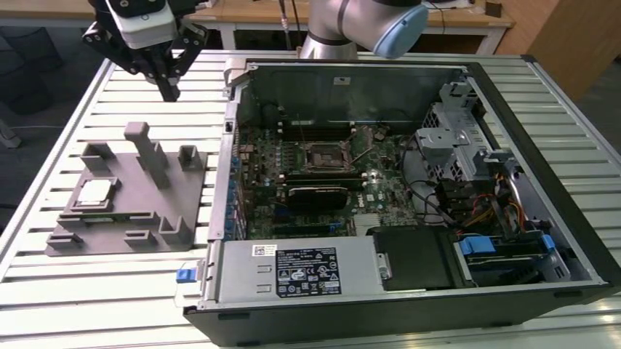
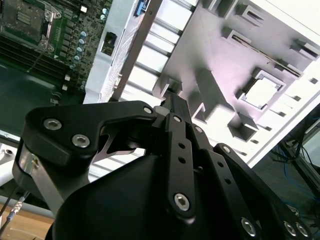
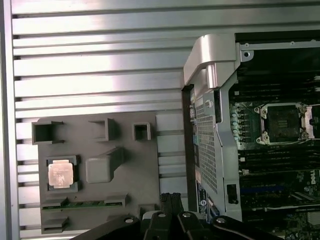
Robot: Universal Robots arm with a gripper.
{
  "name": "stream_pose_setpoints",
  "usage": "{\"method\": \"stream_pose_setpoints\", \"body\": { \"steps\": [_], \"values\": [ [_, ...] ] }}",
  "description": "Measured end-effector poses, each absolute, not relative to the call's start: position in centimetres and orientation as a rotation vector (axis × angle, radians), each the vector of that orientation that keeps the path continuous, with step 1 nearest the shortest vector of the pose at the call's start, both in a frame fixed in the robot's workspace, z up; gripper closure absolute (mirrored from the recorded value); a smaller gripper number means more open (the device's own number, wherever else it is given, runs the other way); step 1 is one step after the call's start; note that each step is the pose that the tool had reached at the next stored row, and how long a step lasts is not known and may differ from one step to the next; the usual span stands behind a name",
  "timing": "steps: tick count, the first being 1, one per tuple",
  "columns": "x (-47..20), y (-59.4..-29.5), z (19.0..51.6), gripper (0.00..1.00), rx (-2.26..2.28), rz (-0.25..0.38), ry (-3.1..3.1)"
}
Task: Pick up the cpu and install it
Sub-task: 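Reach for the cpu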
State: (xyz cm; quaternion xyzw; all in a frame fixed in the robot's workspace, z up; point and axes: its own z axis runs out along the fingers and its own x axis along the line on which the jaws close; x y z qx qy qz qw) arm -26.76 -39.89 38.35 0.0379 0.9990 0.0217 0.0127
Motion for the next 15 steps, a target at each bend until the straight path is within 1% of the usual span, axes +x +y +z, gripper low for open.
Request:
{"method": "stream_pose_setpoints", "body": {
  "steps": [15],
  "values": [
    [-29.5,-39.9,38.2,0.89,0.118,0.068,3.114]
  ]
}}
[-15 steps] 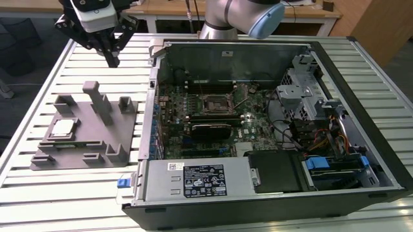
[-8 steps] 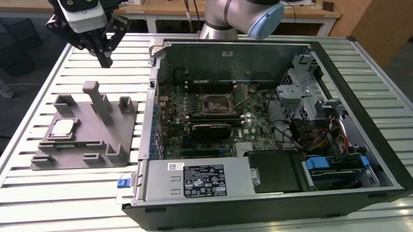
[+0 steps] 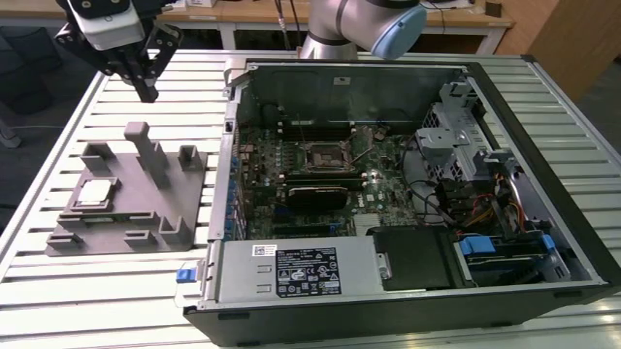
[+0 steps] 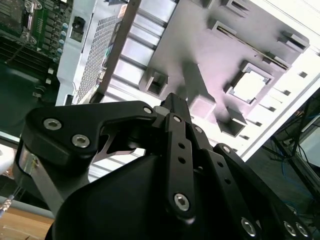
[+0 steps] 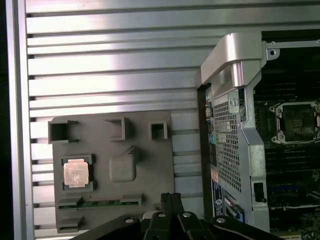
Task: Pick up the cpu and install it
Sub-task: 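Reach for the cpu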
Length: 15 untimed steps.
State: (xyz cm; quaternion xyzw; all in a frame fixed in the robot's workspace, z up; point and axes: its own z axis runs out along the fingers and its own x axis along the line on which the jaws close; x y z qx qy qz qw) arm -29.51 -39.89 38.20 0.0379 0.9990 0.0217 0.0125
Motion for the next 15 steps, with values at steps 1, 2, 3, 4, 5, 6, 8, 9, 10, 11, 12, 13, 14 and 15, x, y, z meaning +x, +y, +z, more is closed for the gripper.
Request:
{"method": "stream_pose_setpoints", "body": {
  "steps": [1,2,3,4,5,6,8,9,10,11,12,13,14,15],
  "values": [
    [-29.6,-39.9,38.2,0.89,0.118,0.068,3.114],
    [-29.8,-39.9,38.2,0.89,0.118,0.068,3.114],
    [-29.9,-39.9,38.2,0.89,0.118,0.068,3.114],
    [-30.0,-39.9,38.1,0.89,0.118,0.068,3.114],
    [-30.1,-39.9,38.1,0.89,0.118,0.068,3.114],
    [-30.3,-39.9,38.1,0.89,0.118,0.068,3.114],
    [-30.5,-39.9,38.1,0.89,0.118,0.068,3.114],
    [-30.7,-39.9,38.1,0.89,0.118,0.068,3.114],
    [-30.8,-39.9,38.1,0.89,0.118,0.068,3.114],
    [-30.9,-39.9,38.1,0.89,0.118,0.068,3.114],
    [-31.0,-39.9,38.0,0.89,0.118,0.068,3.115],
    [-31.1,-39.9,38.0,0.89,0.118,0.068,3.115],
    [-31.2,-39.9,38.0,0.89,0.118,0.068,3.115],
    [-31.4,-39.9,38.0,0.89,0.118,0.068,3.115]
  ]
}}
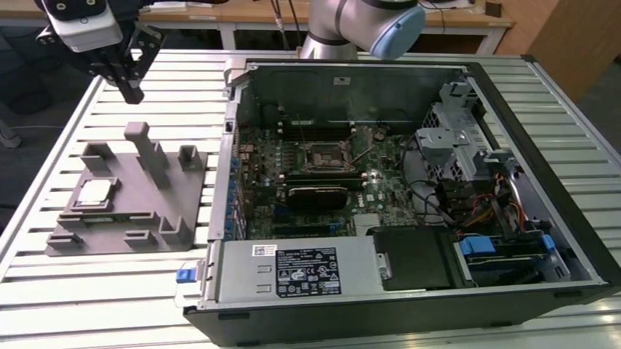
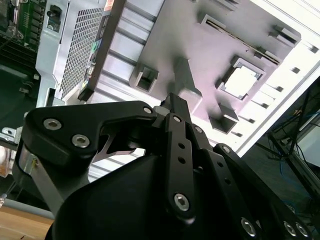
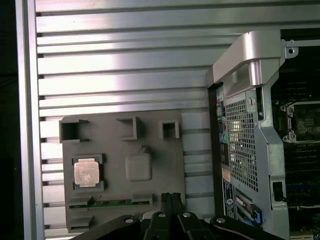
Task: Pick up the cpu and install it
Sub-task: 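Reach for the cpu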
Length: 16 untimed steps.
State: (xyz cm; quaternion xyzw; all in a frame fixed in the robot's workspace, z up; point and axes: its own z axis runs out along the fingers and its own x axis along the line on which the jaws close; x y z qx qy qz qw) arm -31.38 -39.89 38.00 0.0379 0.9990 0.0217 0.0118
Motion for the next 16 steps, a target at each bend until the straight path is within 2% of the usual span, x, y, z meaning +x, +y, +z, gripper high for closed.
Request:
{"method": "stream_pose_setpoints", "body": {
  "steps": [16],
  "values": [
    [-35.3,-39.9,37.8,0.89,0.118,0.068,3.116]
  ]
}}
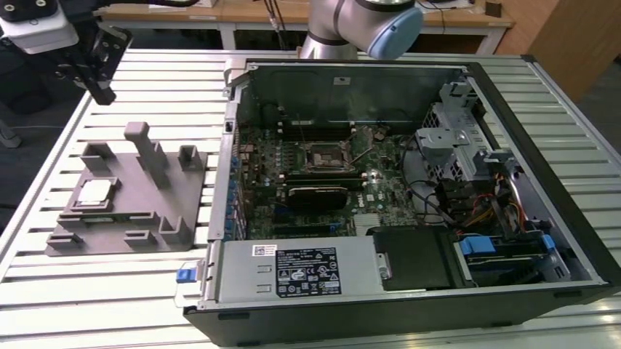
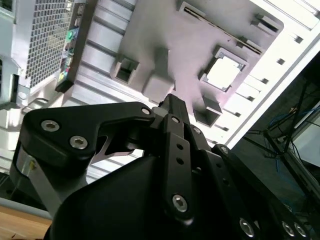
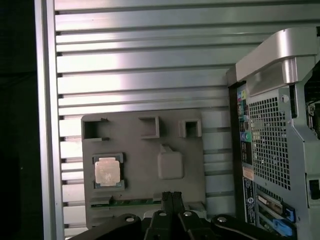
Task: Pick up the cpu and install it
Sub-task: 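Reach for the cpu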
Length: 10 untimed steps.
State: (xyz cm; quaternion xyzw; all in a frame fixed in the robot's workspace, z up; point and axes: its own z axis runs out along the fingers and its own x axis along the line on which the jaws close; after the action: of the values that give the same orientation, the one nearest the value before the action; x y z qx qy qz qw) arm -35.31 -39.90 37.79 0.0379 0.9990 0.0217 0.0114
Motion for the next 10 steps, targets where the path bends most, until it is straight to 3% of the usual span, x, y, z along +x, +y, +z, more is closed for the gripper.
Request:
{"method": "stream_pose_setpoints", "body": {
  "steps": [10],
  "values": [
    [-39.9,-39.9,37.6,0.89,0.118,0.067,3.116]
  ]
}}
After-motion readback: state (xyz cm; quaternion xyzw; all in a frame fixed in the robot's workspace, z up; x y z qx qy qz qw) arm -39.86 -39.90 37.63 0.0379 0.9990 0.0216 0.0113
